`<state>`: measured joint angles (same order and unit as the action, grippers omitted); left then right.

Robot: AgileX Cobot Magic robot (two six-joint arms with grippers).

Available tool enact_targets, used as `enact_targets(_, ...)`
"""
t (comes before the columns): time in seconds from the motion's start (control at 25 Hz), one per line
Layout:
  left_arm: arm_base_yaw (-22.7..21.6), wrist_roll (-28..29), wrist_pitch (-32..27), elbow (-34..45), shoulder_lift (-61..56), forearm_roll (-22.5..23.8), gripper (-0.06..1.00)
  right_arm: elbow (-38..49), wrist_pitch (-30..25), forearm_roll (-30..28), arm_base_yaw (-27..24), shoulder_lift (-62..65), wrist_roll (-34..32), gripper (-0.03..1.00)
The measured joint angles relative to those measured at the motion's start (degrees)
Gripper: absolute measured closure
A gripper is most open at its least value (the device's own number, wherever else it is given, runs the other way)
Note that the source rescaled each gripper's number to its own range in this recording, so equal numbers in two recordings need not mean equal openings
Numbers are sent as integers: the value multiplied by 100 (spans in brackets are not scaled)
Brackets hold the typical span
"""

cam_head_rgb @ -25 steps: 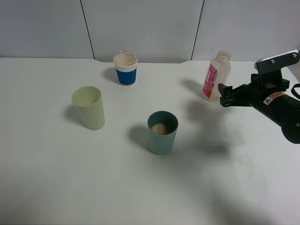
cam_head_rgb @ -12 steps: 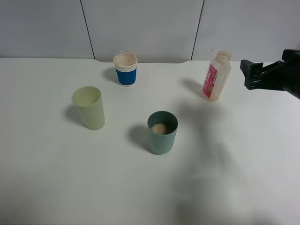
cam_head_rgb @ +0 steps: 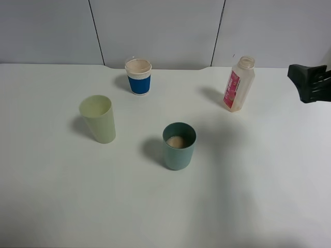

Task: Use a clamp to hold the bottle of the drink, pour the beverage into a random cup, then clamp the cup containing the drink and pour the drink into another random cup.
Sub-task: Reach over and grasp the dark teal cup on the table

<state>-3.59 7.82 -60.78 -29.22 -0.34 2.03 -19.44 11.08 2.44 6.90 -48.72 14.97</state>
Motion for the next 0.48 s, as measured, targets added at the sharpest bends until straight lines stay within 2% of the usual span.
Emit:
enact_targets(0.12, 0, 0, 0, 0, 0, 0, 15, -228, -882, -5, 0, 444, -26, 15)
enact_targets(0.2, 0, 0, 0, 0, 0, 0, 15, -401, -1357, -32, 0, 643, -208, 11)
enact_targets(0.32, 0, 0, 0, 0, 0, 0, 15, -604, -1933, -306, 0, 867, -596, 1)
enact_targets(0.48, 0, 0, 0, 0, 0, 0, 15, -689, -2529, -510, 0, 1117, -820, -2)
